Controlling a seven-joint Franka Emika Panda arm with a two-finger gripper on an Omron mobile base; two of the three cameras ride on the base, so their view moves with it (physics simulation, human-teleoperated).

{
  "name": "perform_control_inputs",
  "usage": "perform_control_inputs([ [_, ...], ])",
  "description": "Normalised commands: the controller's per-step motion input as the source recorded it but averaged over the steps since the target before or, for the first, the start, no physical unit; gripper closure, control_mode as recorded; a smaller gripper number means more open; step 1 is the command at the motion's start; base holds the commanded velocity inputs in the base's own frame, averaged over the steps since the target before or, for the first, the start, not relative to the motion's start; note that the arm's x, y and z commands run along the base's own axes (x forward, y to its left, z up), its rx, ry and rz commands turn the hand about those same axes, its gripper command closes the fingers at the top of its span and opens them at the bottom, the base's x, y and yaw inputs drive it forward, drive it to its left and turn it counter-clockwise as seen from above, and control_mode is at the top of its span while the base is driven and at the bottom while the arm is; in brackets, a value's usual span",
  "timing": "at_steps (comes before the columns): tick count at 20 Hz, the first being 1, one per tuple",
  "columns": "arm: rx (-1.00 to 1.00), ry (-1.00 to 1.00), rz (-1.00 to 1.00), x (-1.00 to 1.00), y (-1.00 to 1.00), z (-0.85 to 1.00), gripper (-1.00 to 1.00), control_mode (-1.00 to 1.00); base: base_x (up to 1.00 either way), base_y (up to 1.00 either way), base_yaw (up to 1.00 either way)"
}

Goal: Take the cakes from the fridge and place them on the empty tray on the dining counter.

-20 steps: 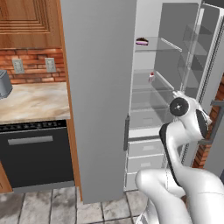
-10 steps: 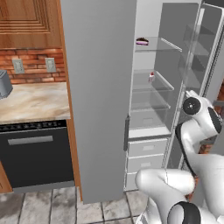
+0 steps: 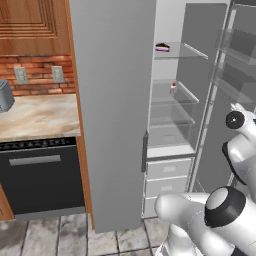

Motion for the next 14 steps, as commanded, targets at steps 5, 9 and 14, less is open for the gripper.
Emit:
perform_control_inputs([
  [5, 0.07, 0.00, -0.09, 0.06, -0.64, -0.03, -1.00, -1.00, 0.00, 0.00, 0.00],
  [9, 0.00, -0.03, 0.00, -0.12, 0.00, 0.05, -1.00, -1.00, 0.00, 0.00, 0.00],
  [14, -0.01, -0.05, 0.04, -0.73, 0.11, 0.70, -1.00, -1.00, 0.00, 0.00, 0.00],
])
